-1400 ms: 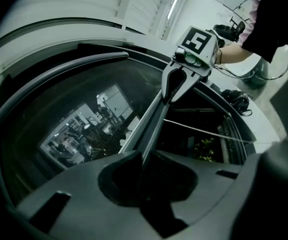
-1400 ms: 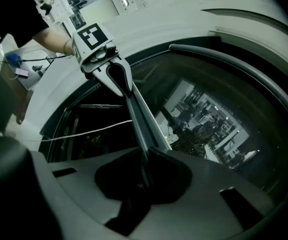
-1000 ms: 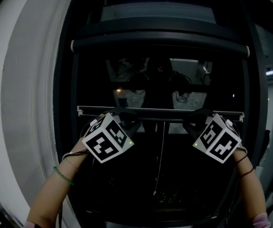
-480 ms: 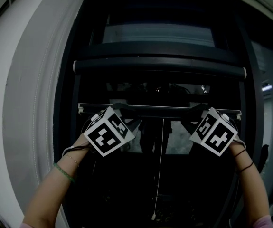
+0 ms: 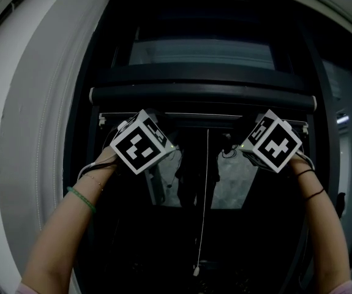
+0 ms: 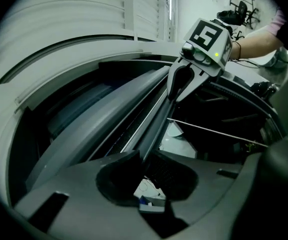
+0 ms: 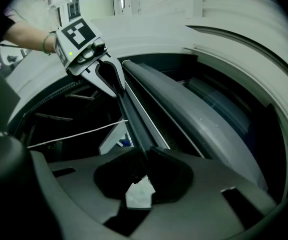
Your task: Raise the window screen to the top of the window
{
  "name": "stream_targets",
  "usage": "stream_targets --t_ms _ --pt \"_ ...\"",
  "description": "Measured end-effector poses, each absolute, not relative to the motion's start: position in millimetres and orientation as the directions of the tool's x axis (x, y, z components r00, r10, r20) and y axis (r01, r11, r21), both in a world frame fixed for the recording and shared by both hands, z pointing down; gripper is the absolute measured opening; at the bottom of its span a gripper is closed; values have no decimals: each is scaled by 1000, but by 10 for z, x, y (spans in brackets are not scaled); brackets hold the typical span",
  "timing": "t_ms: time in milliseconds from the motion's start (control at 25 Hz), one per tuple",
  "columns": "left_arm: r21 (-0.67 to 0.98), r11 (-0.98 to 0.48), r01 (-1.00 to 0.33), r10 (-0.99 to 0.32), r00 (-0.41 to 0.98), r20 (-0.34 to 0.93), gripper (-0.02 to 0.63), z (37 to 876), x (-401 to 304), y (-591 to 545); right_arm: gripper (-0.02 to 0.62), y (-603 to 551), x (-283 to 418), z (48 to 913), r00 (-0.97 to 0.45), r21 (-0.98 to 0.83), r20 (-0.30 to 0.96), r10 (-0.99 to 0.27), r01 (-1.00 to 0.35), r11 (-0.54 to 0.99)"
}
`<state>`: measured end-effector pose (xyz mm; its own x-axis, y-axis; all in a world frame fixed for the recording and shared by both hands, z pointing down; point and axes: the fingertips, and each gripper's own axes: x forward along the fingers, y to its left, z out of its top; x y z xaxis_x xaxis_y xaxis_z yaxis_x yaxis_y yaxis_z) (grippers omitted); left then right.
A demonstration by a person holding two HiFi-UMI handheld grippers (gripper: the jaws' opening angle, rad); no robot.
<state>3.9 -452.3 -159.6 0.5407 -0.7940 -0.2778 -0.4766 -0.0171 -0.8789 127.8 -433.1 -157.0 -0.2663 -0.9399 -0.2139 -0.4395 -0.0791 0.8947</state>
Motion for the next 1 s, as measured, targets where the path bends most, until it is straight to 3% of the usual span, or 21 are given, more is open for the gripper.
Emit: stream_targets --t_ms 400,680,1000 --pt "-833 11 -552 -779 518 -354 66 -1992 17 -4514 67 -4320 1267 -1963 -255 864 -271 -928 -489 -118" --pt "-789 31 -614 -727 528 -439 75 -1989 -13 -4417 67 -4194 1320 -1961 -314 781 -387 -867 -612 -127" --pt "-732 -142 -666 -717 579 -388 75 -1421 -142 -4317 67 -4067 1347 -1427 -373 735 -365 -853 -677 -19"
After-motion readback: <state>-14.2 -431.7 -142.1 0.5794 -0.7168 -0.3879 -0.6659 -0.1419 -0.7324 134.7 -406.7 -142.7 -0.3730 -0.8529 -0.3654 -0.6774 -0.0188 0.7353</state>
